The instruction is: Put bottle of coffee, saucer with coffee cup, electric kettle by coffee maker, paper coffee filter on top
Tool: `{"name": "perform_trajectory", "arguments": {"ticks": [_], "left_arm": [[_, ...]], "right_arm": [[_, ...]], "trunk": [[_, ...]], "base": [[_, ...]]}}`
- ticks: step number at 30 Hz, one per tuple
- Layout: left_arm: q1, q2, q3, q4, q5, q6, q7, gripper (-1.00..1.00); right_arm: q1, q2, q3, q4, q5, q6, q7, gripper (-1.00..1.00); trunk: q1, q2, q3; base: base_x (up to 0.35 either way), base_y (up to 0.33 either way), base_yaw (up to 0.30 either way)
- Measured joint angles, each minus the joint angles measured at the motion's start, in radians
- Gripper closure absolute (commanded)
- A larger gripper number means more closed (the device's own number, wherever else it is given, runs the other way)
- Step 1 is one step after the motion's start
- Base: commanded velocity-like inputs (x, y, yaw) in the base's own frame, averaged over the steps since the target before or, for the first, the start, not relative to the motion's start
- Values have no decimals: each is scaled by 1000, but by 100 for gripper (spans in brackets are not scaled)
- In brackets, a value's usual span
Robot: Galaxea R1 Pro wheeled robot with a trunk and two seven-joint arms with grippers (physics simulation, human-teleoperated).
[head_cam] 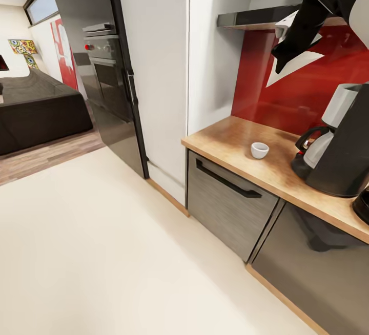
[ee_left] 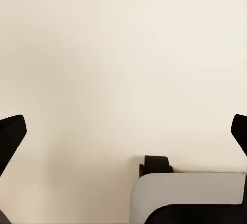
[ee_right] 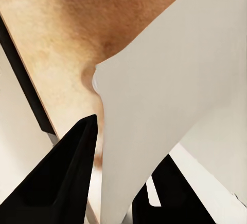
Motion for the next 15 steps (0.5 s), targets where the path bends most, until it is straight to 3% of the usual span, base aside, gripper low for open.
{"name": "perform_trajectory", "arguments": {"ticks": [6, 15], "left_arm": [[0, 1, 0, 0, 0, 0, 0, -100], [0, 1, 0, 0, 0, 0, 0, -100]], "right_arm": [[0, -1, 0, 0, 0, 0, 0, 100], [0, -2, 0, 0, 0, 0, 0, 100]], "trunk": [[0, 0, 0], [0, 0, 5]], "base": [[8, 6, -16], [48, 30, -140]]}}
